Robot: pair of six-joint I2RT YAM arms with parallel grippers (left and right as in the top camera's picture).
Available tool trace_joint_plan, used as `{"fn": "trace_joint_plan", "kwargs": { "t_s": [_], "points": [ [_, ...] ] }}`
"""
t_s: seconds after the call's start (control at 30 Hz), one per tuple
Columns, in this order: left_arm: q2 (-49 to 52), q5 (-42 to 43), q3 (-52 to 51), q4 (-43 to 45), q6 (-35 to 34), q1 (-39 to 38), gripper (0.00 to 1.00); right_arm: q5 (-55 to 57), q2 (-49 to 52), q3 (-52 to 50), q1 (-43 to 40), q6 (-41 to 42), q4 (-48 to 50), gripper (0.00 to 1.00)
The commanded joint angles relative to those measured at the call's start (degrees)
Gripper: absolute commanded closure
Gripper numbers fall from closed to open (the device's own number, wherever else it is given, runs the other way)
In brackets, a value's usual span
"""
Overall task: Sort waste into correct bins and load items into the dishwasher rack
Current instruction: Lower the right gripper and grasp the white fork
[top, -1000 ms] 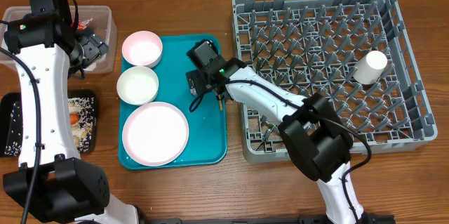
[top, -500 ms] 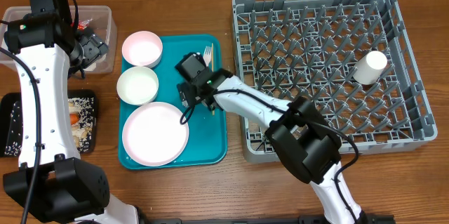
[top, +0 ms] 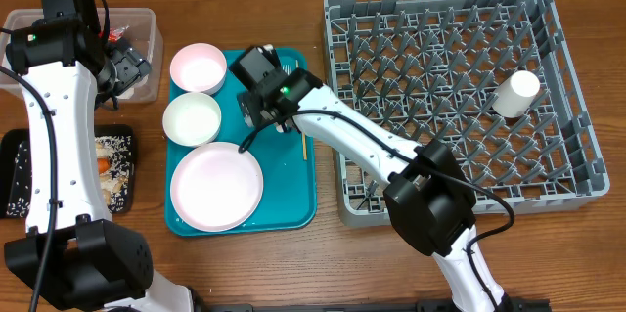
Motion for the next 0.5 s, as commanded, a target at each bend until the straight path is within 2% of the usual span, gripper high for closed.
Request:
{"fn": "trace_joint_plan", "kwargs": {
  "t_s": [0.0, 0.47],
  "points": [
    [0.0, 0.2, 0.5, 0.1, -1.1, 0.1, 0.0, 1.5, -1.0, 0.5, -0.2, 0.3, 0.7, 0.19],
    [0.0, 0.2, 0.5, 0.1, -1.1, 0.1, 0.0, 3.0, 5.5, -0.9, -3.9, 6.5, 8.1, 0.2]
  ]
}}
